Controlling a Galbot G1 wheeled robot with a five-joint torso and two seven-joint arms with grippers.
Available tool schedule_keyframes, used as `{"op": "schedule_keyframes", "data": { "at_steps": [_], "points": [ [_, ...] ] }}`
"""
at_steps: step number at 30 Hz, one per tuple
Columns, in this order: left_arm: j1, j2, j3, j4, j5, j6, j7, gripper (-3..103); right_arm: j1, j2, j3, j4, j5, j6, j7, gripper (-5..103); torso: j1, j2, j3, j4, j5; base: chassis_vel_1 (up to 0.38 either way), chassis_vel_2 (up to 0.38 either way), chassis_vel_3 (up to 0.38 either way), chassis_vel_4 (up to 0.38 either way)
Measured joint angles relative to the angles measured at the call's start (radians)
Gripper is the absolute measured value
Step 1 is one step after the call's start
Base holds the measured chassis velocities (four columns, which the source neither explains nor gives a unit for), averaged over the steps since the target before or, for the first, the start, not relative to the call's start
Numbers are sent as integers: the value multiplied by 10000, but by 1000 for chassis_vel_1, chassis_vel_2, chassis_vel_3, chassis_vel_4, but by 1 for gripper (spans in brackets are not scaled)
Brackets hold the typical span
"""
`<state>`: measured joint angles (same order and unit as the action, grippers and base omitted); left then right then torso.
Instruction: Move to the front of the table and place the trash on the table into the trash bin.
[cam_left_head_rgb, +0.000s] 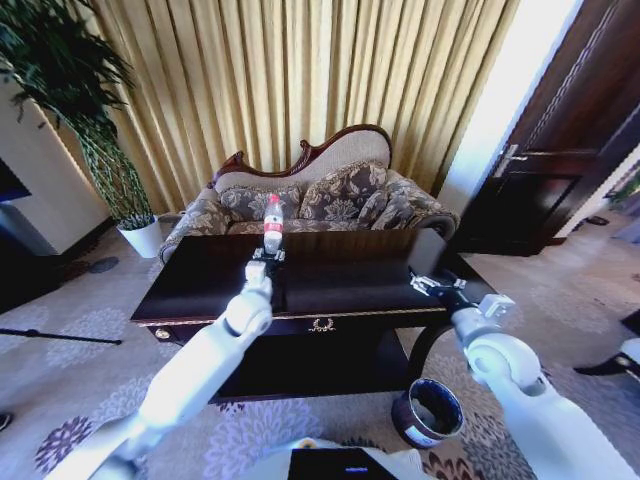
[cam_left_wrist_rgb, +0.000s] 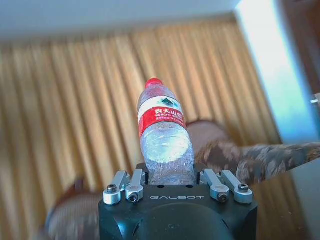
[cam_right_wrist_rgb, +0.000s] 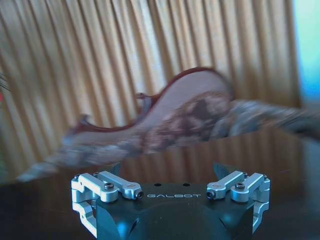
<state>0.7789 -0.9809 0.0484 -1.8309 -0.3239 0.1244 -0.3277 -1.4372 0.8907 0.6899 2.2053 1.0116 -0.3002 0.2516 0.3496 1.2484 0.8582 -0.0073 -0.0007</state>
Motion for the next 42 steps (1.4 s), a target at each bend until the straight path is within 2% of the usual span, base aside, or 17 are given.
{"op": "schedule_keyframes", "data": {
  "at_steps": [1, 2, 3, 5, 6, 7, 8, 12, 16, 22, 27, 30, 35, 42],
  "points": [
    [29, 92, -61, 10, 140, -156, 175, 42, 4, -25, 5, 68, 189, -26, 0, 100, 0, 0, 0, 0, 0, 0, 0, 0, 0],
    [140, 482, -297, 12, 521, -794, 929, 42, 100, -168, 50, 422, 1300, -160, 10, 100, 0, 0, 0, 0, 2, 0, 0, 0, 0],
    [140, 482, -297, 12, 521, -794, 929, 42, 100, -168, 50, 422, 1300, -160, 10, 100, 0, 0, 0, 0, 2, 0, 0, 0, 0],
    [196, 886, -441, -54, 667, -1481, 1700, 42, 364, -309, 34, 788, 2347, -306, 1, 100, 0, 0, 0, -1, 0, 0, 0, 0, 0],
    [199, 980, -461, -89, 698, -1646, 1879, 42, 454, -331, 10, 870, 2561, -339, -7, 100, 0, 0, 0, 0, 2, 0, 0, 0, 0],
    [201, 1237, -482, -198, 821, -2085, 2326, 42, 735, -366, -110, 1069, 3167, -421, -20, 100, 0, 0, 0, -3, 2, 0, 0, 0, 0],
    [201, 1237, -482, -198, 821, -2085, 2326, 42, 735, -366, -110, 1069, 3167, -421, -20, 100, 0, 0, 0, -3, 2, 0, 0, 0, 0],
    [134, 1731, -476, -594, 1652, -2996, 3097, 42, 1510, -433, -546, 1499, 4301, -536, -133, 100, 0, -1, 0, -1, 3, 0, 0, 0, 0],
    [133, 1969, -410, -1012, 1765, -3085, 3393, 42, 1847, -477, -794, 1603, 4471, -549, -478, 100, 0, 0, 0, -3, 4, 0, 0, 0, 0],
    [60, 2369, 20, -1531, 1736, -3220, 3883, 42, 2422, -537, -1913, 1527, 3659, -238, -1076, 100, 1, 0, 0, -3, 5, 0, 0, 0, 0],
    [-70, 2676, 326, -1790, 1686, -3235, 3936, 42, 2888, -595, -2416, 1432, 3515, -145, -1190, 100, 0, 0, 0, -3, 5, 0, 0, 0, 0],
    [-142, 2984, 545, -2044, 1622, -3235, 3965, 42, 3932, -679, -3101, 979, 3513, -51, -1205, 100, 0, -1, 0, -2, 6, 0, 0, 0, 0],
    [49, 3381, 552, -2236, 1548, -3267, 4022, 42, 4896, -665, -3735, 436, 3527, -33, -1202, 100, 3, -1, 1, 1, 4, 0, 0, 0, 0],
    [138, 3784, 511, -2447, 1376, -3304, 4116, 42, 5412, -591, -4259, 130, 3517, -34, -1187, 100, 2, -1, 0, -2, 6, 0, 0, 0, 0]
  ]
}}
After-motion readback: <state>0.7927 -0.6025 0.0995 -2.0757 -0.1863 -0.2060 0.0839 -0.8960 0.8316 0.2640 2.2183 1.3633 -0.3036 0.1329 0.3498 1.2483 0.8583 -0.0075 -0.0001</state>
